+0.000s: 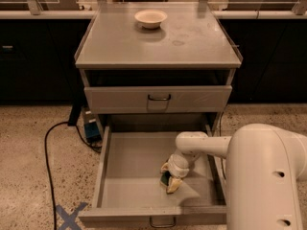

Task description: Pick sponge from middle drawer and place on counter

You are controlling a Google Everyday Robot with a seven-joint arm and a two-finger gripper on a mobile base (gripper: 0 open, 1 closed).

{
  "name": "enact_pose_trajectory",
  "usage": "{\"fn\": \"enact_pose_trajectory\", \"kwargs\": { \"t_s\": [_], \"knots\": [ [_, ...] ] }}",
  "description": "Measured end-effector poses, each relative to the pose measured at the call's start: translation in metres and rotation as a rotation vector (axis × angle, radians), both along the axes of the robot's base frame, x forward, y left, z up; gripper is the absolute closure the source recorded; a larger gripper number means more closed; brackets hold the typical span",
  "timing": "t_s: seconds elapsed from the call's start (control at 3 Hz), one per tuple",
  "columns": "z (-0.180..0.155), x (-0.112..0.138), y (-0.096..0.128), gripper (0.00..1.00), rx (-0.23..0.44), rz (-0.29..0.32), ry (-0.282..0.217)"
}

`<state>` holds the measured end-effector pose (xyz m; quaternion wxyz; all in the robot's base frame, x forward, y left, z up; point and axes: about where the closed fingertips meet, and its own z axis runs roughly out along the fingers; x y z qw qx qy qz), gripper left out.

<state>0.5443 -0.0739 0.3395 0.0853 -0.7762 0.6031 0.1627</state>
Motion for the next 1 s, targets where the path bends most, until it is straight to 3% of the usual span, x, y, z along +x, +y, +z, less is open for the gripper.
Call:
{"fn": "enact_pose_trajectory", "kwargs": {
  "t_s": [0.33,0.67,1.0],
  "knots": [
    [0.004,0.000,0.000,0.88,0.000,0.000,-0.001],
    [0.049,0.005,-0.003,1.00,-0.005,-0.008,-0.046],
    [0.152,0.018,-0.012,1.00,0.006,-0.036,-0.100]
  ]
}}
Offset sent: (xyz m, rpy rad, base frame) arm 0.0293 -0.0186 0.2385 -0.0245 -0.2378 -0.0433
